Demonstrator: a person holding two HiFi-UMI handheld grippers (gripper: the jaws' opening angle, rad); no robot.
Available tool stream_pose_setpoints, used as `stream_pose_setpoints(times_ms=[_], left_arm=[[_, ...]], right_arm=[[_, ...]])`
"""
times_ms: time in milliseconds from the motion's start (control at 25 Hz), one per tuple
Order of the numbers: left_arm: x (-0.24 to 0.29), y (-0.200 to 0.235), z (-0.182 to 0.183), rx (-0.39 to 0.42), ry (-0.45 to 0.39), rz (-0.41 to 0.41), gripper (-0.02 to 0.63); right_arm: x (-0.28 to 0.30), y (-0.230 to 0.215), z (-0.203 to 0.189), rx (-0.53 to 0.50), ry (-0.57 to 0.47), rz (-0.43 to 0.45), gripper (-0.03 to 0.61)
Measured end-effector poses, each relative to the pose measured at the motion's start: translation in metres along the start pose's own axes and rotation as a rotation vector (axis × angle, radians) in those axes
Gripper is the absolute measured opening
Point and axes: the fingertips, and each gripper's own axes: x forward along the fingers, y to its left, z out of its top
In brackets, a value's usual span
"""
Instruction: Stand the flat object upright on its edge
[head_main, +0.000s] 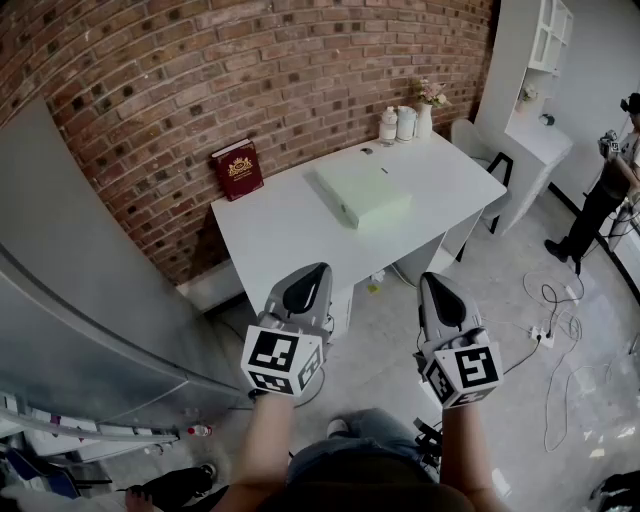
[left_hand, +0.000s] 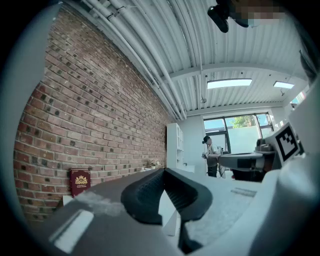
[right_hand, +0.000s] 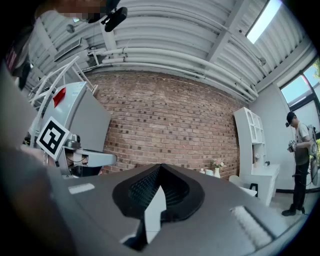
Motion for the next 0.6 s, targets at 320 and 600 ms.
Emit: stream_pose_setpoints(times_ms=[320,600], left_arm=[[0.013,0.011,-0.006,-0.015,0.004,-0.009,-0.003],[0.052,0.023,-0.019,-0.015,0.023,-0.004,-0.003]], right_arm=[[0.008,-0.003,-0.006,-0.021,0.011,-0.007,-0.003],[0.045,-0.022,-0.016,-0.004,-0.009,0.011,-0.002]])
